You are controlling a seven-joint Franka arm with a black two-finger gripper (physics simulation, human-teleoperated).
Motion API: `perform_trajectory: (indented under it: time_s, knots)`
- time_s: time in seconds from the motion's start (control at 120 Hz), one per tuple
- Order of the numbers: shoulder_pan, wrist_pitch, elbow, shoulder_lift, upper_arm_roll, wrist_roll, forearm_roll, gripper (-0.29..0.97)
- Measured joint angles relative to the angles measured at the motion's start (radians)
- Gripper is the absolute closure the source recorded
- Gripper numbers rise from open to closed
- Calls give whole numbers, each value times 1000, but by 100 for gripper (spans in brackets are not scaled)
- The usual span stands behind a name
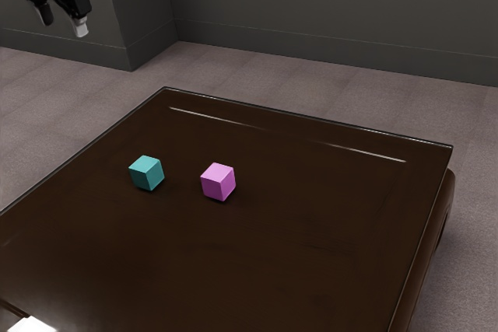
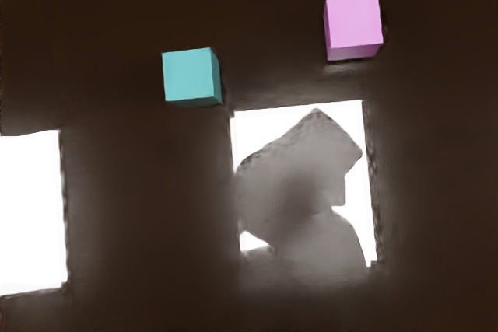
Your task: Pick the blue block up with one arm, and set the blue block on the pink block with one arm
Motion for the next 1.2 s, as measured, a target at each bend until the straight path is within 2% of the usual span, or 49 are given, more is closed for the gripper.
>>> perform_trajectory:
  time_s: [0.142, 0.217, 0.267, 0.308, 0.417, 0.525, 0.617, 0.808, 0.95, 1.067, 1.133, 1.2]
  knots:
    - [4, 13, -28, -1, -8, -16, 1, 0]
    - [-3, 34, -270, -143, -28, -17, -1, 0]
    - [-17, 108, -519, -248, -37, 12, -7, 0]
    - [-21, 182, -646, -279, -37, 56, -16, 0]
    - [-19, 295, -772, -297, 9, 167, -7, 0]
    - [-17, 491, -899, -263, 89, 350, 8, 0]
    - [-17, 614, -906, -190, 101, 504, 16, 0]
    - [-17, 786, -830, 1, 98, 782, 17, 0]
    - [-5, 846, -739, 147, 94, 957, -13, 0]
    - [37, 873, -696, 208, 92, 1074, -41, 0]
    - [63, 885, -639, 264, 67, 1131, -66, 0]
    - [148, 889, -561, 337, -28, 1183, -81, 0]
